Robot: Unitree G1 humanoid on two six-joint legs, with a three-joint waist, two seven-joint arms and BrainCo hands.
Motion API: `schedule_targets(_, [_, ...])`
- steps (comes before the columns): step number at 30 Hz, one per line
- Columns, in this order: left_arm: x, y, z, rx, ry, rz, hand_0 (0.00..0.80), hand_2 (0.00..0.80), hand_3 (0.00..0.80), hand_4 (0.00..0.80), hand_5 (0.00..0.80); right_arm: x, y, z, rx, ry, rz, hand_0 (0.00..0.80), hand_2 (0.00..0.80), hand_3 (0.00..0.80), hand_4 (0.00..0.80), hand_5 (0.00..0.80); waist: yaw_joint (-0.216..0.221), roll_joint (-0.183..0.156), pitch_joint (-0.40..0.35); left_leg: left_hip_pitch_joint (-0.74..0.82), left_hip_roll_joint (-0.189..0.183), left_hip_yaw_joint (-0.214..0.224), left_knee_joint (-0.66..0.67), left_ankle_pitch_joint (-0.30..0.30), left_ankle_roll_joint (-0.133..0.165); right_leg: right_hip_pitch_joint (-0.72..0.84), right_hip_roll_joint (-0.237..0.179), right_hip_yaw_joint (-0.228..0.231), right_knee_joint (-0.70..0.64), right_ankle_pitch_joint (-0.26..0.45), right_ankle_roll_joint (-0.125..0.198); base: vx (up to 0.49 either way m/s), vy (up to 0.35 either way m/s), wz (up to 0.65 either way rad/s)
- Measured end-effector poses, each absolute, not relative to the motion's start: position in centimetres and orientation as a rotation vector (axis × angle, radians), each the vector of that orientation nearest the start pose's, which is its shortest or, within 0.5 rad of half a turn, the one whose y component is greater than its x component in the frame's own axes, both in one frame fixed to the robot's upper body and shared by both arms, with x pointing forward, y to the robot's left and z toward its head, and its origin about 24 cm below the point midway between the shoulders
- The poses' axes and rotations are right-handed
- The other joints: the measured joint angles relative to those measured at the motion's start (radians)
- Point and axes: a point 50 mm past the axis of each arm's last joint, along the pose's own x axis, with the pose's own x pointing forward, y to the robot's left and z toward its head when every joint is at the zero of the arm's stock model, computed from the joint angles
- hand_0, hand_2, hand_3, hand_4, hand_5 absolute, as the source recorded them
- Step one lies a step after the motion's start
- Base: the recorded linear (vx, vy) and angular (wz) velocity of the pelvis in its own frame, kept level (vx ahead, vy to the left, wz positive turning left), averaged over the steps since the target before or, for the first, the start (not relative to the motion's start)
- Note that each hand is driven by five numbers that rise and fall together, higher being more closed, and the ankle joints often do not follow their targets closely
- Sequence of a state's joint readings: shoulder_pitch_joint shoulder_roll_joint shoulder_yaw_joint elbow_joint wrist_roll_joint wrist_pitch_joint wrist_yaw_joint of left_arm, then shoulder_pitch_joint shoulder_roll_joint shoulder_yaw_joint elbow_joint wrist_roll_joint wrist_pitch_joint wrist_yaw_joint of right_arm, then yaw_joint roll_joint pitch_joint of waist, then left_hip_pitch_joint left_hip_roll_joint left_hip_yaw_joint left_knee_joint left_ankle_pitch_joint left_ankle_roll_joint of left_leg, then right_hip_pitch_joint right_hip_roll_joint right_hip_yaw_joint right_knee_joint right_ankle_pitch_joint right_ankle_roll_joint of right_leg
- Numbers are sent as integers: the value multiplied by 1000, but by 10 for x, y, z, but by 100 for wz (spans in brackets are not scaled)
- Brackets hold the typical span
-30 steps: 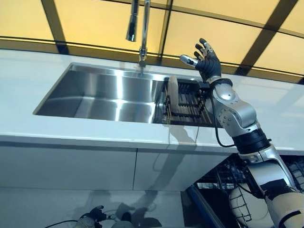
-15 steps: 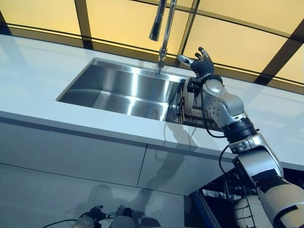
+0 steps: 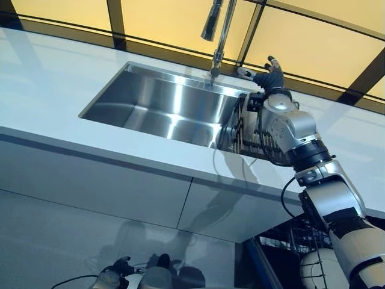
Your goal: Take plates into dishwasher
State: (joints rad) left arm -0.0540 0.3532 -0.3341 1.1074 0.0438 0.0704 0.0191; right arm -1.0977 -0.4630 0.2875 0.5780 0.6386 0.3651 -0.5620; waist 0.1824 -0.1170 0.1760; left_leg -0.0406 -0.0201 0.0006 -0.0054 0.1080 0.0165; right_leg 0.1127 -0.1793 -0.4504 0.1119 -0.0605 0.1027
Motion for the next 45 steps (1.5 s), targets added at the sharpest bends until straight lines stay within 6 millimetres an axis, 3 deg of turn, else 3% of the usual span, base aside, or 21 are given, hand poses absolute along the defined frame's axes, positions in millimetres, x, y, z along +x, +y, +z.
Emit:
schedule_targets(11, [128, 252, -143, 570, 1138, -104, 0, 0, 0, 0, 0, 404, -191, 246, -61, -59, -387, 0, 0, 0, 0, 0, -1, 1, 1, 3, -4, -3, 6, 0, 0, 9, -1, -2, 0, -5, 3, 1, 0, 0])
schedule_targets(16, [128, 252, -143, 570, 1138, -104, 0, 0, 0, 0, 0, 406, -199, 238, -72, -9, -389, 0, 0, 0, 0, 0, -1, 1, 1, 4, -2, -3, 3, 0, 0, 9, -1, -2, 2, -5, 2, 0, 0, 0])
schedule_targets(34, [131, 253, -142, 576, 1130, -103, 0, 0, 0, 0, 0, 408, -195, 225, 27, 114, -297, 0, 0, 0, 0, 0, -2, -2, 3, -3, -1, 0, 20, 0, 0, 0, -4, -1, 12, -18, -7, 0, 0, 0])
schedule_targets(45, [132, 256, -141, 588, 1130, -103, 0, 0, 0, 0, 0, 408, -194, 220, 63, 156, -280, 0, 0, 0, 0, 0, -4, -8, 10, -6, -5, 0, 25, -6, 6, -11, -15, 1, 49, -14, 4, 0, 0, 0])
